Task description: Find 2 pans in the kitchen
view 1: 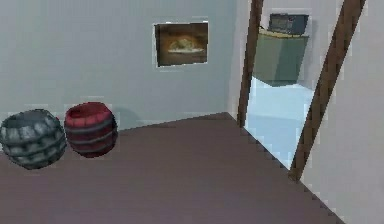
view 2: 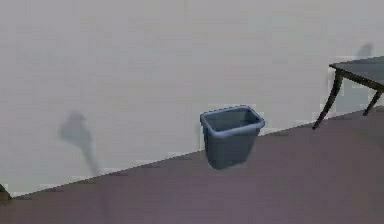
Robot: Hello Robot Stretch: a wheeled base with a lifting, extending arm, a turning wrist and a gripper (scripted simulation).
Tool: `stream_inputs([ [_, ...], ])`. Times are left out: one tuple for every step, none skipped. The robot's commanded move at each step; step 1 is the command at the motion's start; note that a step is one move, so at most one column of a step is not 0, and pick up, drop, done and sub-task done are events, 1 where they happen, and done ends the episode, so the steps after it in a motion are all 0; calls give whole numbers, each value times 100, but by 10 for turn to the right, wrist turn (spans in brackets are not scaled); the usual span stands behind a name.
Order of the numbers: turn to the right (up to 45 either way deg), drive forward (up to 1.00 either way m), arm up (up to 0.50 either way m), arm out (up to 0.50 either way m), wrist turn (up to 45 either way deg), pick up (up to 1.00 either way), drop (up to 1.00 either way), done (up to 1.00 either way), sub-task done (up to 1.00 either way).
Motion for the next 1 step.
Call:
stream_inputs([
  [120, 0, 0, 0, 0, 0, 0, 0, 0],
])
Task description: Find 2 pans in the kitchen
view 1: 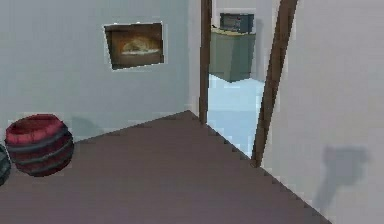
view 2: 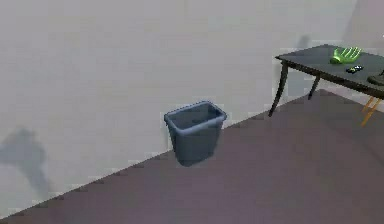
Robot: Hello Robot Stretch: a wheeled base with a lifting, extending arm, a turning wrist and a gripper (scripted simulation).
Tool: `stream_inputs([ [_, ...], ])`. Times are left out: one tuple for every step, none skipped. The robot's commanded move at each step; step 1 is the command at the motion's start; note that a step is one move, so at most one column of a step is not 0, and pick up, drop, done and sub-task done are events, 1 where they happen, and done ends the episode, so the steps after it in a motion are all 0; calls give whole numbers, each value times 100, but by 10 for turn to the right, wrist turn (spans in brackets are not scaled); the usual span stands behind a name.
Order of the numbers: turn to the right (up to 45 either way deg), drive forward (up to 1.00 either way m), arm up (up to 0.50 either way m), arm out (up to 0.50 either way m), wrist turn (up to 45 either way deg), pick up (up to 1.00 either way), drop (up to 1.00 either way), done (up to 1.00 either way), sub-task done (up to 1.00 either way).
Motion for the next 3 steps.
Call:
stream_inputs([
  [0, 100, 0, 0, 0, 0, 0, 0, 0],
  [60, 0, 0, 0, 0, 0, 0, 0, 0],
  [0, 60, 0, 0, 0, 0, 0, 0, 0],
])
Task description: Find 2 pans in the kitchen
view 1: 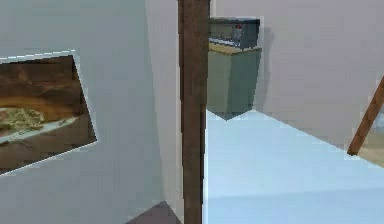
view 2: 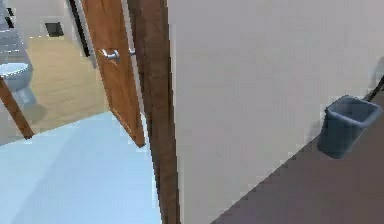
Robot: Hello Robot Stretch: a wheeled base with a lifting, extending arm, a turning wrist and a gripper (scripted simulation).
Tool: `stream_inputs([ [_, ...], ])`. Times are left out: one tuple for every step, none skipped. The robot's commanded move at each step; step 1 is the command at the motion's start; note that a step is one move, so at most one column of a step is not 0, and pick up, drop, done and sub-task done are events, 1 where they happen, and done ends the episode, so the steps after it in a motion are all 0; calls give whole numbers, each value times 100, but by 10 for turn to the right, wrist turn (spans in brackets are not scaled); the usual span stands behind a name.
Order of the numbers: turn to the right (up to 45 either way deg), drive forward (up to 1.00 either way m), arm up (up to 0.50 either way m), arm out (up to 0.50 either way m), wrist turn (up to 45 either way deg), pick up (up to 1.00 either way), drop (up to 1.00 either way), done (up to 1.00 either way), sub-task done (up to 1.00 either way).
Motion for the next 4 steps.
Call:
stream_inputs([
  [300, 0, 0, 0, 0, 0, 0, 0, 0],
  [0, 80, 0, 0, 0, 0, 0, 0, 0],
  [240, 0, 0, 0, 0, 0, 0, 0, 0],
  [0, 15, 0, 0, 0, 0, 0, 0, 0],
])
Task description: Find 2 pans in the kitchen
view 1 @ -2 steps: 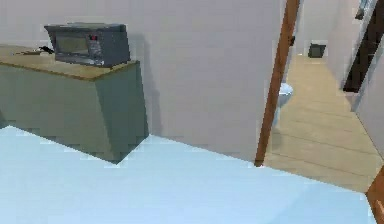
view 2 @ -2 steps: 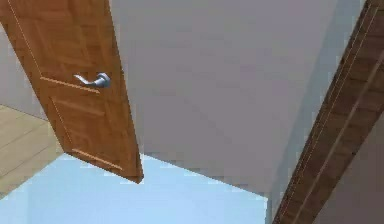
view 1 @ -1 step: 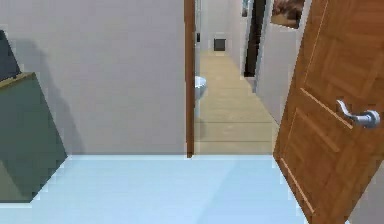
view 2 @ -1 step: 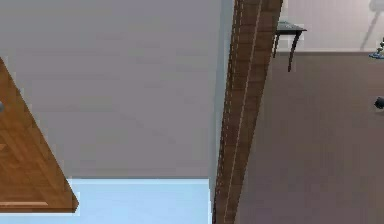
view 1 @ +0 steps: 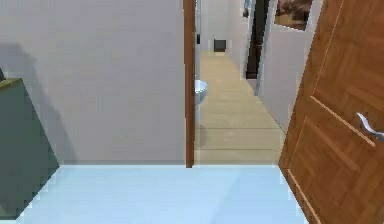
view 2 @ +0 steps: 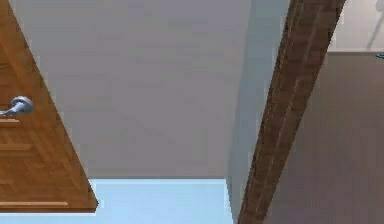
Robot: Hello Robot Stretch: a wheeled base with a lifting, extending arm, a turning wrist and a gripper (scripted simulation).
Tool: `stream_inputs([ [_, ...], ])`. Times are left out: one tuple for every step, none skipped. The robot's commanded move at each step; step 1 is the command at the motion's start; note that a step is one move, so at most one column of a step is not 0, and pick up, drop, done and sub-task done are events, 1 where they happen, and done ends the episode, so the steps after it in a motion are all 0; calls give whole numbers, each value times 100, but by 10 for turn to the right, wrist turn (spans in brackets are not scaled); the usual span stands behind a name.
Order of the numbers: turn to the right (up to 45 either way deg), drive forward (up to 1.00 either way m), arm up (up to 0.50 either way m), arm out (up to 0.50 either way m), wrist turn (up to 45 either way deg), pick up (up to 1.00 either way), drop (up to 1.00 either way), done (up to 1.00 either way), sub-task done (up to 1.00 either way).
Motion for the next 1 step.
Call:
stream_inputs([
  [0, 30, 0, 0, 0, 0, 0, 0, 0],
])
